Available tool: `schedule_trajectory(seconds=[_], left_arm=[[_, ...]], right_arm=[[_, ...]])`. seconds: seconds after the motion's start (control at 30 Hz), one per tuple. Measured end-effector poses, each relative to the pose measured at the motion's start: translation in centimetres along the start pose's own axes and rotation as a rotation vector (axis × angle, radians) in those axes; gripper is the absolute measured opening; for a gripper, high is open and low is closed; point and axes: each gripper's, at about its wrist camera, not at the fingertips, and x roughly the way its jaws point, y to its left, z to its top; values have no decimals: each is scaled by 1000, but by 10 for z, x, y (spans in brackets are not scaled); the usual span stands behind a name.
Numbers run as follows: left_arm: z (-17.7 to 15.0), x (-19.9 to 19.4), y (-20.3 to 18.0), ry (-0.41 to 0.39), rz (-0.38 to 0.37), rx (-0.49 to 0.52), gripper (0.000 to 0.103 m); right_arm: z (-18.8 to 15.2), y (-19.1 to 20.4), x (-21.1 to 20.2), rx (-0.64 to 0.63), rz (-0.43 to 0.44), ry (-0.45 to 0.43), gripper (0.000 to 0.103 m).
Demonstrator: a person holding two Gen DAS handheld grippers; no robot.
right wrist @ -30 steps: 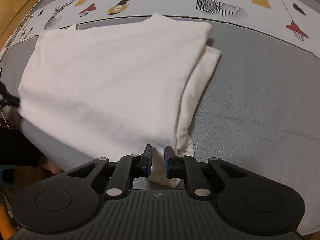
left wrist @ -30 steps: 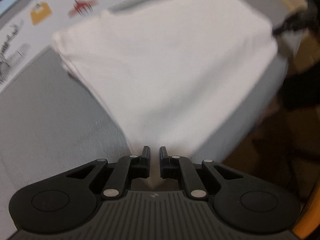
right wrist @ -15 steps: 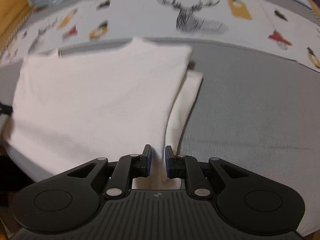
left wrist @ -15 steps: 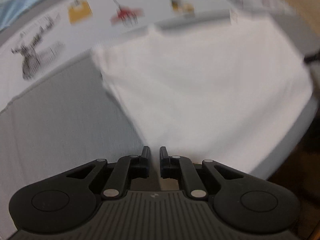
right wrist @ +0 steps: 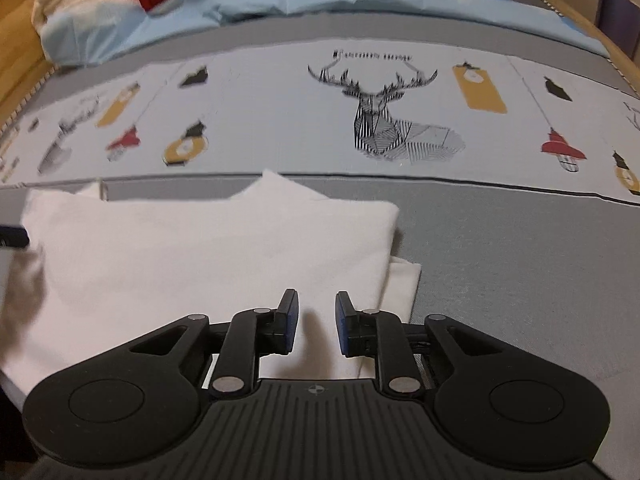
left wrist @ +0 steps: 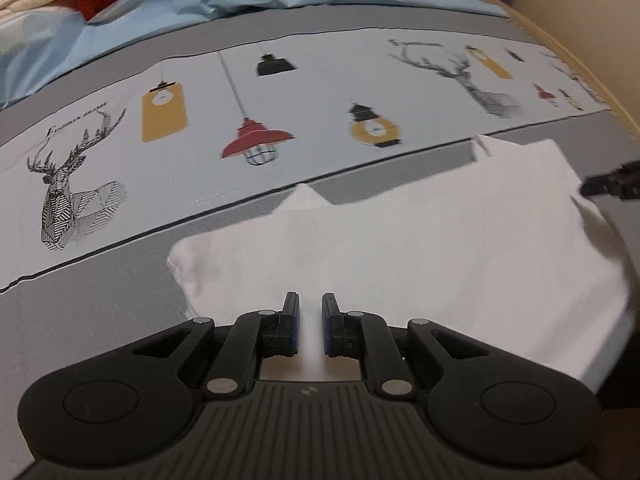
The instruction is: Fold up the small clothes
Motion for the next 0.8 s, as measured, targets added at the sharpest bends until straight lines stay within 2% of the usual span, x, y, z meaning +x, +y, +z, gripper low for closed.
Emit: schedule_trajectory(seconds=[0.07,0.17,0.2,0.27,0.37,0.43,0.5,0.53,0.6,0.73,0.8], left_arm=[[3,15,8,38,26,-28,12],[0,40,24,179,75,-105,12],[0,43,30,192,67,-146,12],[7,37,37,150,61,-203,12],[15,26,38,58,79,-217,12],[15,29,41,82,84,-241,12],[8,41,41,172,86,-237,13],[6,43,37,197,92,-212,13],[8,33,31,158,120,-166,14],[10,-10,38,1,122,-223,19],[7,-37,38,-62,109,-219,25]], right_arm=[[0,1,13,-21,-42,44,21],[-4,1,29,-28,-70,131,21],[-4,3,30,-37,-70,137,21],[0,5,26,-45,-72,103,21],[8,-3,21,28,-80,34,21],[10,-8,29,51,-116,54,22],[7,-8,42,36,-172,136,29],[6,-6,43,21,-189,147,30],[8,-2,39,10,-201,130,30],[11,9,7,22,-218,9,30],[10,22,-14,-1,-217,-52,31]])
